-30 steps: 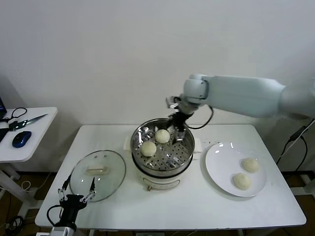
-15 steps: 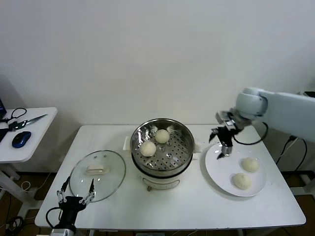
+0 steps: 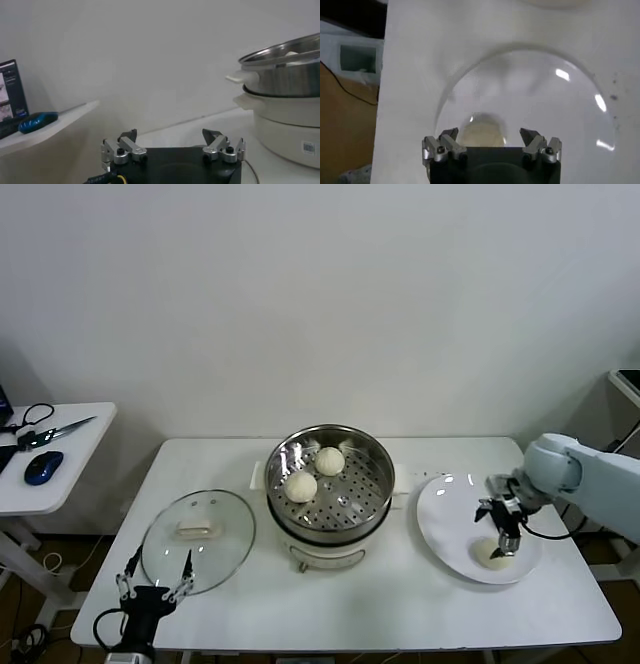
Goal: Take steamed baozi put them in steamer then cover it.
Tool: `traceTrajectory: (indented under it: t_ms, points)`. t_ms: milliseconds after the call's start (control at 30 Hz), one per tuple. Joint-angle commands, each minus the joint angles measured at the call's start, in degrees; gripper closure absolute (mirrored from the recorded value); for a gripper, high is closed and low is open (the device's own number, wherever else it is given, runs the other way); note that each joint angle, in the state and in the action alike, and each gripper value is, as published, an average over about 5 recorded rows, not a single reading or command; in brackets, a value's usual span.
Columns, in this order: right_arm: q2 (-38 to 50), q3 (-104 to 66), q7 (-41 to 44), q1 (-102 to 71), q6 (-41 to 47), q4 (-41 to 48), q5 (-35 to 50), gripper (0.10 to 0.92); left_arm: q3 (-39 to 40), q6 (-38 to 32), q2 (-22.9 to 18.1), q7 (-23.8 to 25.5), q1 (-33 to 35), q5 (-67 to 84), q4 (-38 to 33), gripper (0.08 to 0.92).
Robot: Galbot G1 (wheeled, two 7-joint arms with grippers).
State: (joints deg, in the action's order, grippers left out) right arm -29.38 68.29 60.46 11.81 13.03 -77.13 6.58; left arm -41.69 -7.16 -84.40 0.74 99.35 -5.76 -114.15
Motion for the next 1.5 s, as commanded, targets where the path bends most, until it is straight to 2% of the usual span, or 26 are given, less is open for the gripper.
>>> traceTrajectory:
  t_ms: [33,533,867,1000,1267,1367,1500]
  points:
    - [-0.92,-7.08,0.21,-9.12,-0.51,5.14,-5.71,0.203,0.05,-0.05,-0.43,0.08,0.41,-1.48,-0.07,0.177]
    - [-4.18,-5.84,0.88,-8.08,-1.39,7.62,-6.27,0.214,-0.26,-0.47,-0.59,-0.04,0.59,-2.06,0.71,0.177]
    - [-4.75,-4.07,1.18,-3.71,-3.71,7.8,-5.34,0.345,-0.2,-0.42,-0.58,-0.06,1.08,-1.68,0.12,0.177]
    - [-5.96,1.37,2.56,6.17,-11.54,7.25,-4.48,0.354,-0.26,-0.53,-0.42,-0.06,1.36,-1.59,-0.04,0.177]
    - [-16.75,18.35,6.29,37.24,-36.58,6.17,-5.02,0.351,-0.1,-0.61,-0.24,-0.08,1.99,-1.71,-0.37,0.177]
    - [-21.21,18.98,7.41,41.97,-42.51,4.52,-5.6,0.343,-0.01,-0.61,-0.25,-0.18,2.04,-1.72,-0.32,0.177]
    - [-26.59,15.73,7.51,42.21,-44.59,1.44,-5.78,0.346,0.04,-0.73,-0.42,-0.23,2.21,-1.66,-0.33,0.177]
